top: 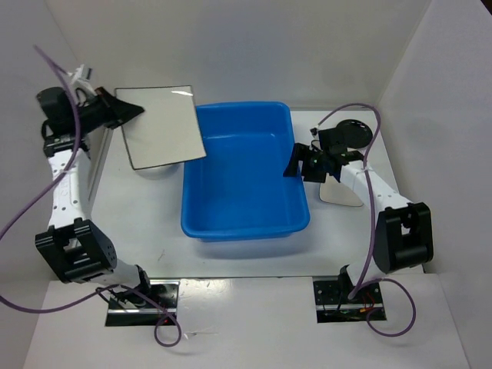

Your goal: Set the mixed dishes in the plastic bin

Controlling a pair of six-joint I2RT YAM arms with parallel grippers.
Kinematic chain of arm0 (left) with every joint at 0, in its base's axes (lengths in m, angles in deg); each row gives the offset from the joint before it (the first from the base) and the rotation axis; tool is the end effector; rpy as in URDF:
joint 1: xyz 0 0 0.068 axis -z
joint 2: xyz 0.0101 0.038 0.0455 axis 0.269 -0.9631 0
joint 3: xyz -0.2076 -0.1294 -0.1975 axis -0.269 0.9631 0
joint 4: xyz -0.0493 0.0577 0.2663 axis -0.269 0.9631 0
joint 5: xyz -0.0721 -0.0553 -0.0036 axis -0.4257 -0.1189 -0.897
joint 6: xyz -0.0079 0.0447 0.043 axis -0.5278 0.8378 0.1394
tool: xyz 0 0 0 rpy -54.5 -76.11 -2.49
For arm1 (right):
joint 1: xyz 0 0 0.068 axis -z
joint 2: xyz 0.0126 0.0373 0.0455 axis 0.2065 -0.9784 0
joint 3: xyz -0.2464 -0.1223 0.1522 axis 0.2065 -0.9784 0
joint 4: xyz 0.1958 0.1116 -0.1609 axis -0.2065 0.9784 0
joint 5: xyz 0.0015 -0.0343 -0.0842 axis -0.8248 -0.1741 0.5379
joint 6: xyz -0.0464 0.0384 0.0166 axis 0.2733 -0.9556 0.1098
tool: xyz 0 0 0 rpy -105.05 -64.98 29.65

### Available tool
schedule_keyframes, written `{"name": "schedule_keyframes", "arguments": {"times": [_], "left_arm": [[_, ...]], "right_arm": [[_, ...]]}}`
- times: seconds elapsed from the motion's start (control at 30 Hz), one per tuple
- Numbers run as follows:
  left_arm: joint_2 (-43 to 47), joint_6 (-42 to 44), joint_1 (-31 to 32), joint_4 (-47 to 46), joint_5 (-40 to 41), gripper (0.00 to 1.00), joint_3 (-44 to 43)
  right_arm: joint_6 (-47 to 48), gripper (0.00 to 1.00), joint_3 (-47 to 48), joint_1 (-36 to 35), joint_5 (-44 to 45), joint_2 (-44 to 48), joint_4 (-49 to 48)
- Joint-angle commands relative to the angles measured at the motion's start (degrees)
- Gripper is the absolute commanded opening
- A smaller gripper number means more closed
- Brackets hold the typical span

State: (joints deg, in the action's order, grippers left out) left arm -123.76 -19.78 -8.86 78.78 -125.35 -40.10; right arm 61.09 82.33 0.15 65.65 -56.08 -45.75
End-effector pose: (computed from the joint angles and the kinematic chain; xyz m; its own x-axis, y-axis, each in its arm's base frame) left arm 0.3330 0.1094 0.4642 -0.3794 -0.5309 -0.7577 0.3253 0.6901 -0.6464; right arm 0.3274 0.0823 0.2778 -0.8394 0.1660 -0.5175 -0.0886 0.8977 0.4316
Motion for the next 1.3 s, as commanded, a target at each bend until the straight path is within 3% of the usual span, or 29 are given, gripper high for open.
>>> {"name": "schedule_keyframes", "arguments": {"times": [0.0, 0.17, 0.4, 0.87, 1.27], "left_arm": [[-0.95, -7.59, 8.45, -8.4, -2.71, 0.0, -0.26], [-6.3, -9.09, 19.61, -9.54, 1.7, 0.0, 0.01], [-14.66, -13.98, 28.76, -9.62, 9.52, 0.0, -2.02], [-27.23, -21.56, 37.47, -6.39, 22.7, 0.0, -4.83], [-32.85, -16.56, 42.84, 2.58, 32.11, 0.0, -5.88]], "right_arm": [[-0.25, 0.89, 0.56, -0.62, 1.56, 3.81, 1.12], [-1.3, 0.93, 3.02, -0.62, 9.38, 7.41, 1.74], [-3.06, 0.95, 4.25, -0.62, 14.75, 12.95, 2.35], [-4.12, 0.96, 1.79, -0.62, 15.89, 20.51, 4.64], [-4.12, 0.96, 0.21, -0.62, 15.9, 22.19, 6.31]]}}
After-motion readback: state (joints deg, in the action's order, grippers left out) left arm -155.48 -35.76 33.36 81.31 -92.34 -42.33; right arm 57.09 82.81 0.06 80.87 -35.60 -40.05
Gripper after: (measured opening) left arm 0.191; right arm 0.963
